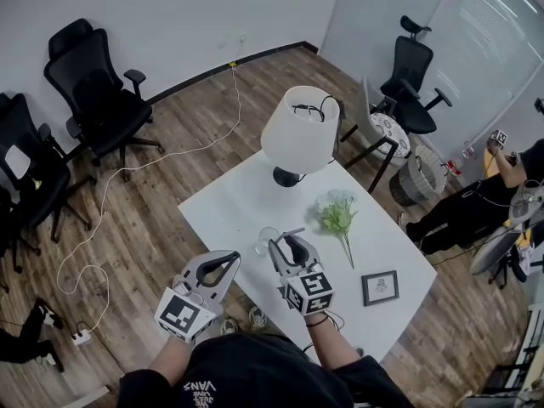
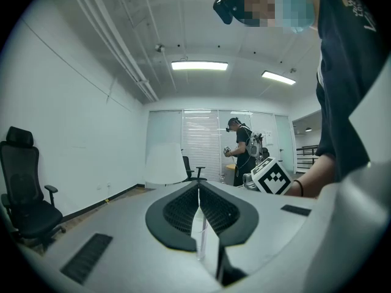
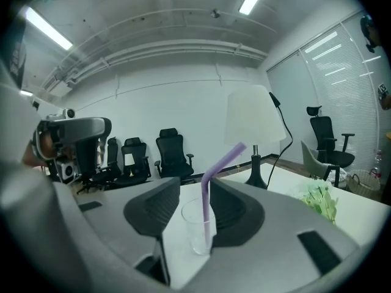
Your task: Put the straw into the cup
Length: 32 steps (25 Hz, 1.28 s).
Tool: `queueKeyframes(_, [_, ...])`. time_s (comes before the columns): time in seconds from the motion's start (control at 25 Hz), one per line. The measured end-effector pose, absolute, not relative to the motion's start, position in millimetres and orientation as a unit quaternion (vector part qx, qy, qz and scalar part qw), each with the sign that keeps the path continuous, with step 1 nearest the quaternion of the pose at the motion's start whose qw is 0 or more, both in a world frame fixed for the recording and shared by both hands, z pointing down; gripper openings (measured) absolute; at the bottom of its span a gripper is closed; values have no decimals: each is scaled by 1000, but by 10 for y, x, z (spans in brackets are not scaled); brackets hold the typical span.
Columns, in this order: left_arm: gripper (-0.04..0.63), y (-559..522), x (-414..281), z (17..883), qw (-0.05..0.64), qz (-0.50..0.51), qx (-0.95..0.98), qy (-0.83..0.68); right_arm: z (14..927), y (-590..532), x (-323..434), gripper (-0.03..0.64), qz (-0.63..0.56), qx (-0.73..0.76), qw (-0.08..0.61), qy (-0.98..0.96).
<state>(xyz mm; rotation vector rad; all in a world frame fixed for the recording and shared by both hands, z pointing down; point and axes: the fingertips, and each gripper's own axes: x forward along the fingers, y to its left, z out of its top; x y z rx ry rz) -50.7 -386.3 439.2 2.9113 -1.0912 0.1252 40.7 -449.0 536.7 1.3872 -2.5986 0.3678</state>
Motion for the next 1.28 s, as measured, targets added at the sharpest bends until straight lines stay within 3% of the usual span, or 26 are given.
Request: queueKeyframes(1.28, [17, -3795, -329, 4379, 10, 33, 949, -315, 4674, -4117, 443, 149, 79, 466, 29, -881])
